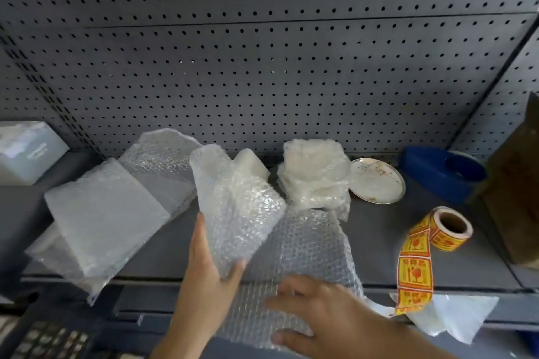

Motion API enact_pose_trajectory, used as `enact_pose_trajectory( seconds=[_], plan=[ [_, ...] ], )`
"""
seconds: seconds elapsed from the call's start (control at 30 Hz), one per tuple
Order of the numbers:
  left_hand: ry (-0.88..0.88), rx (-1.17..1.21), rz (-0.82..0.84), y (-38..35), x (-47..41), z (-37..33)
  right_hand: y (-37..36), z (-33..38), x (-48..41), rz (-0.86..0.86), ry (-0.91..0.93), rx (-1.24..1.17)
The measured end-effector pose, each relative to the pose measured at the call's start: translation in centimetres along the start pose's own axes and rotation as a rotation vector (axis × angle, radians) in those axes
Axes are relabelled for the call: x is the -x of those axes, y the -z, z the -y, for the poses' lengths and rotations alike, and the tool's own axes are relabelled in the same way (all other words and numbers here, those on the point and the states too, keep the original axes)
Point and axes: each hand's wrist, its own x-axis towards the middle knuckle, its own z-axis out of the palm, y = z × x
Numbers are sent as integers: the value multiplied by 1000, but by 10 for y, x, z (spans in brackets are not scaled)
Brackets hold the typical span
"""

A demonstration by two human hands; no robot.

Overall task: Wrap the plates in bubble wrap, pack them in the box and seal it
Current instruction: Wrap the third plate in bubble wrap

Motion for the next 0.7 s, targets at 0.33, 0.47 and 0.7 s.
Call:
enact_pose_trajectory(
  seconds=[0.33,0.47,0.7],
  plan=[
    [365,883,-183,10,1,30,-11,-66,-1,49,-216,215],
    [235,830,-71,18,4,33,-6,-75,-8,6,-205,112],
    [285,775,-170,1,5,28,61,-93,1,-605,-440,-68]
  ],
)
